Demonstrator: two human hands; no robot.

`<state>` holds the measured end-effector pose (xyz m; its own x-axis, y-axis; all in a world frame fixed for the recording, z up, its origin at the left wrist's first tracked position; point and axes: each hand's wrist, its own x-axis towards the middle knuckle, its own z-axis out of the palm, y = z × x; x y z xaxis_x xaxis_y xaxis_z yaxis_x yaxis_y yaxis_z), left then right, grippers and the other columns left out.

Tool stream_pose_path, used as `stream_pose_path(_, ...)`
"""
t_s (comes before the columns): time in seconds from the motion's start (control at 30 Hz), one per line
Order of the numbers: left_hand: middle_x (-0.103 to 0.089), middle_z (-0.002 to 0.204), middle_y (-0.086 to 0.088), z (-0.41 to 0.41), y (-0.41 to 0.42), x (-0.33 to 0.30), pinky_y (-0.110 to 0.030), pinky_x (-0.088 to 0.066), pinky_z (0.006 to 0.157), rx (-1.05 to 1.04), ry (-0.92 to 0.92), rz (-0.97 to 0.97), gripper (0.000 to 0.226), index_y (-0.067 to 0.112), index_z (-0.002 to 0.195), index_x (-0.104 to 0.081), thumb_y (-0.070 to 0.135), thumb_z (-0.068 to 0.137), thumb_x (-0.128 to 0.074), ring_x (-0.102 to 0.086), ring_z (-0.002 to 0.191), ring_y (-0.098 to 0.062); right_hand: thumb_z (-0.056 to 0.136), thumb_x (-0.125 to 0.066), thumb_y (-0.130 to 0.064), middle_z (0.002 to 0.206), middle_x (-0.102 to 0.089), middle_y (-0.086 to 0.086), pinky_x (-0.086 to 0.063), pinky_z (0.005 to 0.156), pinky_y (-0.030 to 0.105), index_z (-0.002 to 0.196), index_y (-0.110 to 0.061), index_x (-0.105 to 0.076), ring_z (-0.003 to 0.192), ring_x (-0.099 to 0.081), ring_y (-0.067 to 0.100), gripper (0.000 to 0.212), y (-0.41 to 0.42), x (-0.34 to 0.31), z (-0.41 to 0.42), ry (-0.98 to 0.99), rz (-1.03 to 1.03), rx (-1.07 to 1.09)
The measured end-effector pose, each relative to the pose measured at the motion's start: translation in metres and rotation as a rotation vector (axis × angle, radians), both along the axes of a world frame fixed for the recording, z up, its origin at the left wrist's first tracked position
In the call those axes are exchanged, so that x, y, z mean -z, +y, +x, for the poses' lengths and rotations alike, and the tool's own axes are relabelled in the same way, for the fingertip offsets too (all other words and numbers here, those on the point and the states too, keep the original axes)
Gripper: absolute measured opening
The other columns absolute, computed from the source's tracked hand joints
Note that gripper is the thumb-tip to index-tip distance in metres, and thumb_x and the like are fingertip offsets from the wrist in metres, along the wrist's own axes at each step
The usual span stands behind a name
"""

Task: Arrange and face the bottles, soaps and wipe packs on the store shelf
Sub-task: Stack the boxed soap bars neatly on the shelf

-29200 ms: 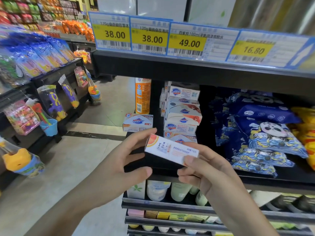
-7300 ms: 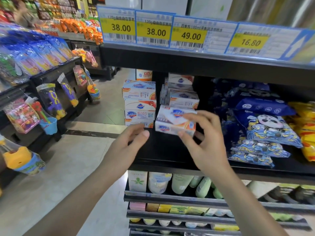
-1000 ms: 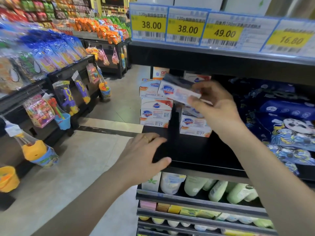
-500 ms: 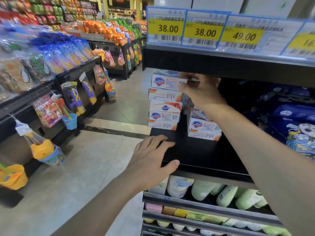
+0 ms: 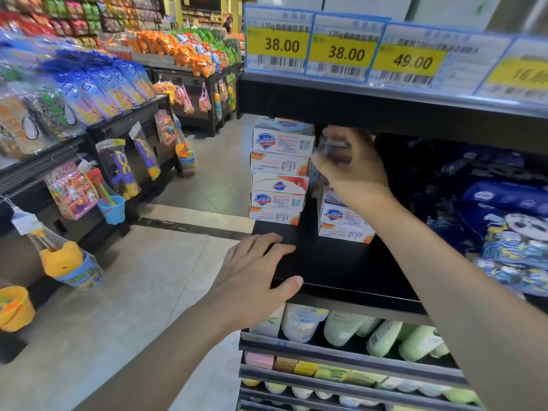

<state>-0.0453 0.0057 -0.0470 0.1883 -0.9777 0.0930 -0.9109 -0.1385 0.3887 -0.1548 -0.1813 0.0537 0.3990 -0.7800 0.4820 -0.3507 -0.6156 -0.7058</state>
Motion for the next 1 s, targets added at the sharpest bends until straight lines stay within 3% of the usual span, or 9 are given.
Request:
stream_pose_path(0.07, -0.023, 0.162, 0.016, 0.0, -0.001, -0.003, -0.037, -0.018, 0.124, -0.004, -0.031, 0.004, 0.058, 0.044, 0.153, -0.03, 0.063, 0.099, -0.042, -0.014, 0.15, -0.011, 0.092, -0.072, -0.019, 0.122, -0.059, -0.009, -0.047, 0.082, 0.007, 0.114, -0.028, -0.064, 0.095, -0.059, -0.011, 0.026, 0.005, 0.01, -0.019, 0.003, -0.113, 0.032)
stream_pose_path(0.1, -0.025, 0.161, 0.015, -0.001, -0.002, -0.005, -0.038, -0.02, 0.123, -0.008, -0.042, 0.002, 0.057, 0.044, 0.152, -0.031, 0.062, 0.099, -0.043, -0.017, 0.149, -0.012, 0.091, -0.071, -0.015, 0.118, -0.056, -0.009, -0.042, 0.082, 0.004, 0.11, -0.026, -0.065, 0.096, -0.058, -0.008, 0.023, 0.007, 0.015, -0.03, 0.016, -0.182, 0.073)
stream_pose_path(0.2, -0.031, 0.154, 0.012, -0.005, -0.007, -0.008, -0.038, -0.026, 0.121, -0.022, -0.061, -0.021, 0.056, 0.042, 0.149, -0.035, 0.062, 0.097, -0.045, -0.024, 0.143, -0.014, 0.088, -0.072, -0.021, 0.121, -0.053, -0.004, -0.039, 0.093, 0.022, 0.111, -0.024, -0.066, 0.115, -0.052, 0.02, 0.024, 0.003, 0.034, -0.054, 0.13, -0.291, 0.214)
stream_pose_path(0.27, -0.031, 0.153, 0.011, -0.009, -0.009, -0.006, -0.038, -0.028, 0.12, -0.025, -0.061, -0.024, 0.057, 0.042, 0.149, -0.034, 0.062, 0.097, -0.045, -0.023, 0.143, -0.015, 0.088, -0.072, -0.026, 0.132, -0.051, 0.001, -0.042, 0.098, 0.031, 0.118, -0.027, -0.065, 0.122, -0.047, 0.027, 0.031, -0.005, 0.039, -0.064, 0.223, -0.234, 0.276)
stream_pose_path(0.37, -0.028, 0.154, 0.012, -0.011, -0.011, 0.0, -0.038, -0.027, 0.12, -0.038, -0.047, -0.024, 0.057, 0.045, 0.149, -0.032, 0.062, 0.096, -0.044, -0.019, 0.144, -0.014, 0.09, -0.071, -0.031, 0.15, -0.04, 0.005, -0.034, 0.109, 0.032, 0.137, -0.031, -0.058, 0.135, -0.039, 0.032, 0.049, -0.019, 0.033, -0.068, 0.362, -0.108, 0.304)
stream_pose_path(0.43, -0.027, 0.155, 0.013, -0.01, -0.011, 0.001, -0.037, -0.025, 0.12, -0.043, -0.039, -0.021, 0.057, 0.046, 0.148, -0.032, 0.063, 0.096, -0.044, -0.018, 0.145, -0.014, 0.092, -0.071, -0.032, 0.162, -0.026, 0.004, -0.027, 0.115, 0.028, 0.147, -0.034, -0.05, 0.147, -0.03, 0.029, 0.059, -0.029, 0.025, -0.067, 0.402, -0.005, 0.266)
stream_pose_path(0.53, -0.026, 0.156, 0.014, -0.01, -0.01, 0.0, -0.037, -0.024, 0.121, -0.044, -0.04, -0.018, 0.056, 0.046, 0.149, -0.031, 0.062, 0.097, -0.044, -0.017, 0.146, -0.013, 0.095, -0.07, -0.032, 0.169, -0.014, -0.001, -0.019, 0.108, 0.015, 0.154, -0.035, -0.041, 0.154, -0.021, 0.019, 0.066, -0.041, 0.02, -0.064, 0.42, 0.085, 0.158)
stream_pose_path(0.73, -0.025, 0.157, 0.014, -0.011, -0.01, 0.0, -0.037, -0.024, 0.121, -0.049, -0.05, -0.017, 0.055, 0.047, 0.149, -0.03, 0.063, 0.097, -0.043, -0.016, 0.146, -0.013, 0.092, -0.073, -0.021, 0.15, -0.044, -0.002, -0.036, 0.098, 0.017, 0.142, -0.031, -0.057, 0.132, -0.051, 0.018, 0.053, -0.05, 0.025, -0.059, 0.321, 0.036, 0.108)
stream_pose_path(1.0, -0.025, 0.158, 0.013, -0.013, -0.009, -0.003, -0.038, -0.023, 0.121, -0.055, -0.049, -0.008, 0.056, 0.047, 0.149, -0.031, 0.063, 0.097, -0.043, -0.016, 0.147, -0.013, 0.087, -0.079, -0.021, 0.14, -0.041, 0.007, -0.042, 0.103, 0.021, 0.135, -0.026, -0.063, 0.125, -0.053, 0.022, 0.051, -0.044, 0.024, -0.064, 0.308, -0.021, 0.168)
